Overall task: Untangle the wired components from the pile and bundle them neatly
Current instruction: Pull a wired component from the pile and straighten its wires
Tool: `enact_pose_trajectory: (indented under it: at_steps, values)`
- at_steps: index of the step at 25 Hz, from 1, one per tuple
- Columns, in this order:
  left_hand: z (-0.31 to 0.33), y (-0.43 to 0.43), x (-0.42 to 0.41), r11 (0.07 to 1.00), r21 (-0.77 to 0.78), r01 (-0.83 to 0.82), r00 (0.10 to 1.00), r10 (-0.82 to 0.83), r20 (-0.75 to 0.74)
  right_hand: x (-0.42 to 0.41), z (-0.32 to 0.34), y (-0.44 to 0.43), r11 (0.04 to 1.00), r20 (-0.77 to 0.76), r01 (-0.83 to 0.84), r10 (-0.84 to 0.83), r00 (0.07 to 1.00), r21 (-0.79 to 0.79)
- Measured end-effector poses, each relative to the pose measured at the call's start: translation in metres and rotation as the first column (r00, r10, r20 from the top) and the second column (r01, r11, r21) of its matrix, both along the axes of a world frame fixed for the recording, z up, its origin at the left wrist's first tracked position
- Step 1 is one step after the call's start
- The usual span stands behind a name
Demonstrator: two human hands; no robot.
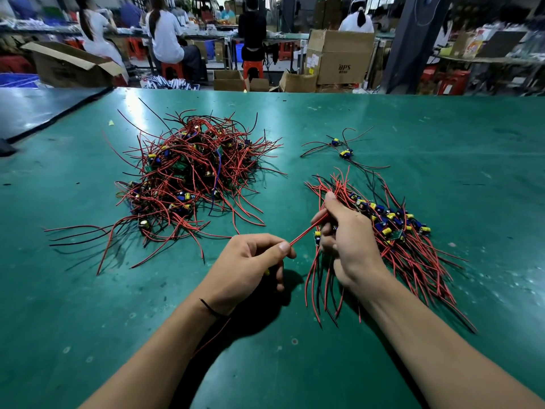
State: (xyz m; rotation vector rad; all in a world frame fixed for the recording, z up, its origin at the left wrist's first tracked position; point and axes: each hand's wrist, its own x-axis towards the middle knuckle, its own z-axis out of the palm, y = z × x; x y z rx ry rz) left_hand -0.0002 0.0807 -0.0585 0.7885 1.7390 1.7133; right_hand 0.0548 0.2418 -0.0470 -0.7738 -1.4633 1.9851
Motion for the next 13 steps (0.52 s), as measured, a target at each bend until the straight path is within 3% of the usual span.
enact_pose_trajectory:
  at_steps: [2, 5, 13]
  values:
    - [0.001, 0.0, 0.001, 1.0, -0.019, -0.003, 0.999, 0.003, -0.034, 0.001, 0.001, 0.0, 0.996, 0.013, -0.036, 0.037, 0.999, -0.083]
    - [0.003, 0.001, 0.002, 1.0, -0.028, -0.015, 1.0, 0.015, 0.004, 0.005, 0.001, -0.001, 0.996, 0.027, -0.06, 0.062, 0.998, -0.069]
    - [0.012, 0.003, 0.001, 0.967, 0.102, -0.235, 0.936, 0.197, 0.293, 0.006, -0.001, -0.011, 0.99, -0.02, -0.102, 0.105, 0.994, 0.102]
